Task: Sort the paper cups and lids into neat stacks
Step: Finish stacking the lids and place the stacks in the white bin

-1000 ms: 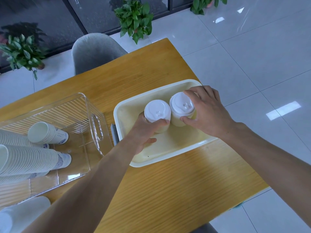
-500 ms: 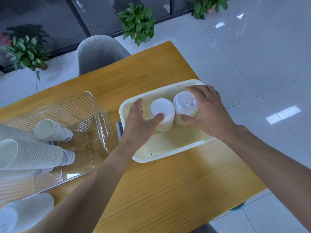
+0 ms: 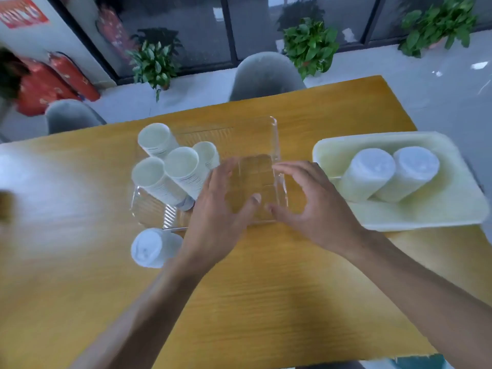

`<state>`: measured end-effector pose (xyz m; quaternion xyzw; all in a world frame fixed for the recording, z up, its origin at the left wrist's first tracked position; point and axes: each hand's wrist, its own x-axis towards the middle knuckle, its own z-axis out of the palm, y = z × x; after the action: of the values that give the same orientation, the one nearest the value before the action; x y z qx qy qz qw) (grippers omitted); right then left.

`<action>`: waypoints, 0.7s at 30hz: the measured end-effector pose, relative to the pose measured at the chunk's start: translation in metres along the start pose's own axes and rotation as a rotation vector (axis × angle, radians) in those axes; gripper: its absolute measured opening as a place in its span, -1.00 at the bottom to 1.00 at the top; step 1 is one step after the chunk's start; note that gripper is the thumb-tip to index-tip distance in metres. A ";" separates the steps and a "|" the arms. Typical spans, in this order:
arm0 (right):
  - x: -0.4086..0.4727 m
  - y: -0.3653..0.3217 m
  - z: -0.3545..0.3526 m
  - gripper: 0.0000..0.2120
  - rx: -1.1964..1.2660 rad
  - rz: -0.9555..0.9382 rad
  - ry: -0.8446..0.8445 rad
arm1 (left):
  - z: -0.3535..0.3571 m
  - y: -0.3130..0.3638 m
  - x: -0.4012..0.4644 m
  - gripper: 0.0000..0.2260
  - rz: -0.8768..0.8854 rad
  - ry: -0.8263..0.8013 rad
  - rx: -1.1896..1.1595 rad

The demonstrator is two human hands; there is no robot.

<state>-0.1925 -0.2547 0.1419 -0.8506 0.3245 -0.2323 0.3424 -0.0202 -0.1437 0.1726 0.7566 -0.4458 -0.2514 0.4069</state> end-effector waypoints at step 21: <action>-0.012 -0.072 0.255 -0.28 0.000 0.229 -0.469 | -0.132 -0.208 -0.099 -0.16 -0.233 0.076 0.018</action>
<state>-0.0150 -0.0960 0.0245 -0.8389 0.3306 0.0119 0.4323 0.1285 0.0518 0.0708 0.8161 -0.3411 -0.2640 0.3847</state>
